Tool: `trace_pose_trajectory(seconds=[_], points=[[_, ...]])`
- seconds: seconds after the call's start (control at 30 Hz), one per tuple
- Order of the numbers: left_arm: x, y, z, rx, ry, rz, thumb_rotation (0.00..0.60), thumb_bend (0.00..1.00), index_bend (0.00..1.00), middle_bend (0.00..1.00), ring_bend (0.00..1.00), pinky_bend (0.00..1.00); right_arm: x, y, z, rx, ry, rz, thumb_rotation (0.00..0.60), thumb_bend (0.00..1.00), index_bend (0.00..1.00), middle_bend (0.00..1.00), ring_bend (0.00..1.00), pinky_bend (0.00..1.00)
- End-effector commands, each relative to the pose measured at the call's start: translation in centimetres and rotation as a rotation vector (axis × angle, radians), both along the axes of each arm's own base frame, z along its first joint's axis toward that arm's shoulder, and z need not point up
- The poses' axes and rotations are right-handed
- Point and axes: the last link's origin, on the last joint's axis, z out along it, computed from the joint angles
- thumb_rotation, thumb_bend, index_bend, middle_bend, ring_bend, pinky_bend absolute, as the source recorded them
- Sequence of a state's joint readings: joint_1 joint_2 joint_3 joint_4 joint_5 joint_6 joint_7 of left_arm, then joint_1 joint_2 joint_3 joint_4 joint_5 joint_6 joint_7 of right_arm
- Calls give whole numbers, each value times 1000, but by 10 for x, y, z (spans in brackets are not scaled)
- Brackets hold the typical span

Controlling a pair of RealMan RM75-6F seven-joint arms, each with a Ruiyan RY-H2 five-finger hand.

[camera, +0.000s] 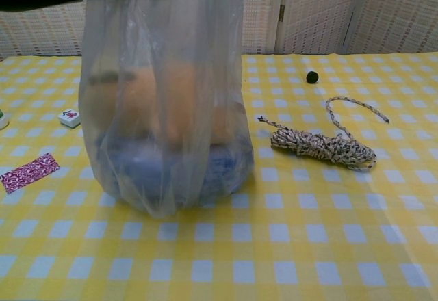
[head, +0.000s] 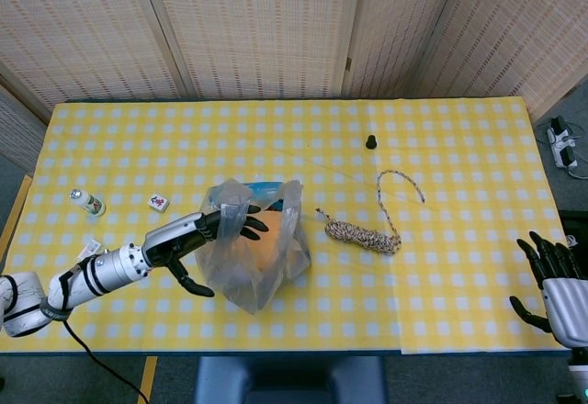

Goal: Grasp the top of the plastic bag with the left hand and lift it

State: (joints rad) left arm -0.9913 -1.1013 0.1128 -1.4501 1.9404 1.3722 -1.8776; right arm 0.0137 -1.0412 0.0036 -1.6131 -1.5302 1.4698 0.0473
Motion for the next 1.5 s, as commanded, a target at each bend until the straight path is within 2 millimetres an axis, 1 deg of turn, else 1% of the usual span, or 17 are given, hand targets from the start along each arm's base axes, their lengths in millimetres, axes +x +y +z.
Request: trace_pose_trajectory(seconds=[0.03,0.23,0.43,0.67,0.8,0.93,1.1,1.27,1.5], points=[[5,0,-7,-16,7,0,600,82,13,193,98,181,0,0,0,0,0,-1,600,328,0,0,0,0],[16,4,-16,-35,-2,12,600,84,11,170,70,159,0,-1,-2,10,4,-2,600,327,0,0,0,0],[21,6,-14,-20,-22,21,600,84,11,158,61,150,-1,-1,-1,6,4,-4,600,328,0,0,0,0],[27,7,-14,-50,-51,47,600,89,7,148,59,153,0,-1,-2,12,6,-4,600,327,0,0,0,0],[30,11,-14,-57,-67,62,600,89,10,141,51,153,0,0,-1,11,5,-4,600,328,0,0,0,0],[30,10,-13,-77,-89,66,600,89,12,141,51,156,-1,0,1,-1,4,-7,600,327,0,0,0,0],[37,5,-21,-132,-103,60,600,89,12,141,51,160,-1,-1,-1,11,6,-5,600,328,0,0,0,0],[46,2,-29,-149,-95,44,600,90,11,140,51,163,-2,0,2,-6,3,-9,600,328,0,0,0,0],[52,1,-37,-160,-66,41,600,90,8,140,51,165,-2,-1,1,4,5,-10,600,328,0,0,0,0]])
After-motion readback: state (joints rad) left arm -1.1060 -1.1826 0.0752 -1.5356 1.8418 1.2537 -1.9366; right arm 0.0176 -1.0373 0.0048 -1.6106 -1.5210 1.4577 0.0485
